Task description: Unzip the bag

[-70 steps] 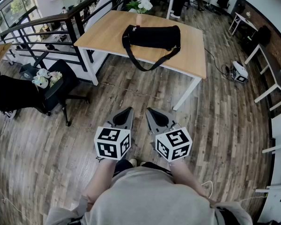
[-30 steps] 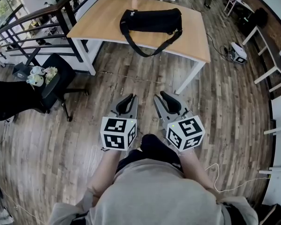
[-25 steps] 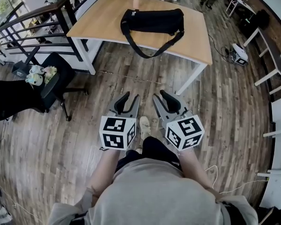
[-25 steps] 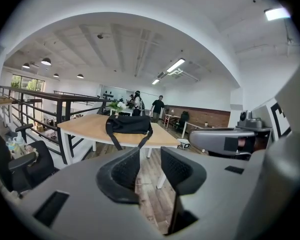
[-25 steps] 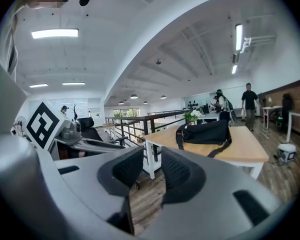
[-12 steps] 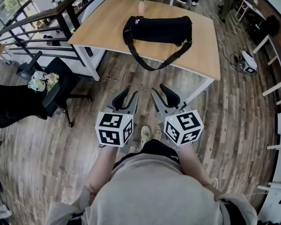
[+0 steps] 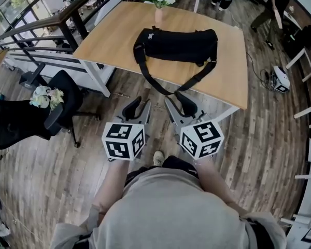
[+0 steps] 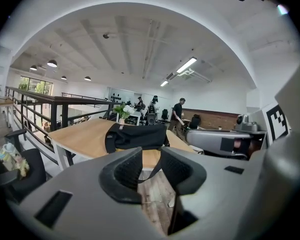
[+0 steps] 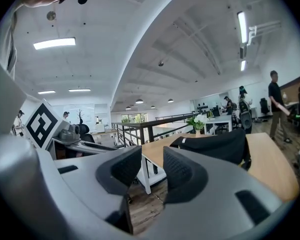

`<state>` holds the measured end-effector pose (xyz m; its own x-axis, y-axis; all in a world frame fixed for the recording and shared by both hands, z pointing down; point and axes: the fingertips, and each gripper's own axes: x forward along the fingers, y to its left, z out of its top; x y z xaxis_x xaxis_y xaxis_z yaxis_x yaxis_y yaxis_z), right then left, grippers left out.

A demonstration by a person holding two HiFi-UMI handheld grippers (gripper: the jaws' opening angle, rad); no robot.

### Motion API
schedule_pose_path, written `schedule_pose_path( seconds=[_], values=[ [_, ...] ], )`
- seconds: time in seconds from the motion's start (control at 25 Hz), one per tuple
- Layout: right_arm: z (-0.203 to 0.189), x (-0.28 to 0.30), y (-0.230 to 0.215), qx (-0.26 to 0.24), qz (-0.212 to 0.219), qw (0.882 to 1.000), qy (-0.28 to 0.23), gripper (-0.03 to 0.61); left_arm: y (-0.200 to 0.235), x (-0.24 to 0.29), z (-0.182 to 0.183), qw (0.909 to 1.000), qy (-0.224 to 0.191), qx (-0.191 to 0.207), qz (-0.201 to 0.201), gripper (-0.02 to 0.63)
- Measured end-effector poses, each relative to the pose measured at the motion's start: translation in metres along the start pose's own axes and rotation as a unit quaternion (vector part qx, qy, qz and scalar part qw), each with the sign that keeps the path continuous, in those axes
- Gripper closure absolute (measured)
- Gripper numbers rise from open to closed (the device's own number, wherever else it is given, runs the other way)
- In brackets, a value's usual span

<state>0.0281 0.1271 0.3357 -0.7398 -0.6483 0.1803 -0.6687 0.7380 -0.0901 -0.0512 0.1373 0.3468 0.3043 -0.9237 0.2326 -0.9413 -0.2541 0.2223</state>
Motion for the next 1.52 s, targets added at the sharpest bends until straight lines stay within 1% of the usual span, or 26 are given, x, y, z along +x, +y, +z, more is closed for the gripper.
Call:
schedule_pose_path(
  seconds=[0.28, 0.56, 0.68, 0.84, 1.04, 1.24, 1.4, 1.52],
  values=[
    [0.000, 0.012, -0.028, 0.013, 0.010, 1.000, 0.005, 0.449, 0.000, 0.031, -0.001, 0.9998, 0.019, -0.004, 0.011, 0.489],
    [-0.009, 0.023, -0.034, 0.031, 0.019, 0.999, 0.015, 0.449, 0.001, 0.048, -0.009, 0.9990, 0.043, -0.004, -0.001, 0.491],
    [-0.011, 0.028, -0.045, 0.037, 0.009, 0.999, 0.018, 0.449, 0.004, 0.063, -0.008, 0.9987, 0.050, -0.005, -0.007, 0.491],
    [-0.009, 0.042, -0.066, 0.039, -0.008, 0.999, 0.018, 0.449, 0.012, 0.089, 0.000, 0.9986, 0.049, -0.004, -0.019, 0.491],
    [-0.002, 0.072, -0.089, 0.032, -0.023, 0.999, 0.023, 0.449, 0.029, 0.128, 0.015, 0.9983, 0.048, -0.007, -0.033, 0.491],
    [0.001, 0.119, -0.106, 0.034, -0.027, 0.999, 0.032, 0.449, 0.060, 0.172, 0.030, 0.9976, 0.051, -0.010, -0.047, 0.491],
    [0.010, 0.154, -0.129, 0.038, -0.043, 0.998, 0.036, 0.451, 0.084, 0.209, 0.047, 0.9972, 0.055, -0.002, -0.052, 0.491],
    [0.017, 0.178, -0.146, 0.041, -0.055, 0.997, 0.036, 0.451, 0.094, 0.235, 0.059, 0.9962, 0.057, 0.003, -0.067, 0.491]
  ],
)
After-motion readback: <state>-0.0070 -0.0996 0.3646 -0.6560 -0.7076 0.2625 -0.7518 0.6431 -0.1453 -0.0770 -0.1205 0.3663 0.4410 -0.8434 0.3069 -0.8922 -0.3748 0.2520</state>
